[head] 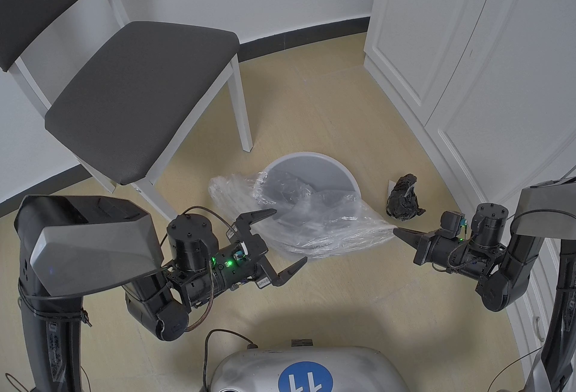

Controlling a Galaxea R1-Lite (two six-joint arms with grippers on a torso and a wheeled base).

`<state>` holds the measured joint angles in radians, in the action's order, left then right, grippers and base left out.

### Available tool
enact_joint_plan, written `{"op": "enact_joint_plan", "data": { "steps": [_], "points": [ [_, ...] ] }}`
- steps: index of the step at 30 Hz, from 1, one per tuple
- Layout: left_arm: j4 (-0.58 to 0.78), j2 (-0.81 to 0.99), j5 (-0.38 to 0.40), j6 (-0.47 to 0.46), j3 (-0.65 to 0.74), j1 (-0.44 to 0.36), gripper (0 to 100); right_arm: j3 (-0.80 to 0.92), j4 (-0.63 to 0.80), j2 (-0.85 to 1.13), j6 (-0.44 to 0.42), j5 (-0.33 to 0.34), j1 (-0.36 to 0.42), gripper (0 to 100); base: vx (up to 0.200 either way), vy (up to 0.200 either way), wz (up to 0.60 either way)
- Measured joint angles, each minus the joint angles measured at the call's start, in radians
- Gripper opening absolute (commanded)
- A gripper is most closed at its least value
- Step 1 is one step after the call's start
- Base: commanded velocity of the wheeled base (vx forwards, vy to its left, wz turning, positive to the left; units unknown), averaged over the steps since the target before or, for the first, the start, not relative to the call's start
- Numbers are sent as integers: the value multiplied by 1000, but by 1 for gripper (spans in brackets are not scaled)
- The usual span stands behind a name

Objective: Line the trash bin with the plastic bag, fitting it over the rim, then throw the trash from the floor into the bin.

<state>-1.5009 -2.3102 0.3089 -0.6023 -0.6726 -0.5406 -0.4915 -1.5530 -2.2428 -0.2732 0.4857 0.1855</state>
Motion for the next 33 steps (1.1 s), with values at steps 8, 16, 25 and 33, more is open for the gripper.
{"op": "enact_joint_plan", "data": {
  "steps": [8,16,25,33],
  "points": [
    [76,-60,-15,1,-120,29,100,5,0,16,0,0,-3,0,0,0,0],
    [109,-130,-16,4,-230,34,100,7,0,28,0,0,-8,0,0,0,0],
    [144,-169,-16,5,-275,39,100,10,0,40,1,0,-10,0,0,0,0],
    [147,-189,-19,8,-310,38,100,13,0,47,1,0,-11,0,0,0,0]
  ]
}}
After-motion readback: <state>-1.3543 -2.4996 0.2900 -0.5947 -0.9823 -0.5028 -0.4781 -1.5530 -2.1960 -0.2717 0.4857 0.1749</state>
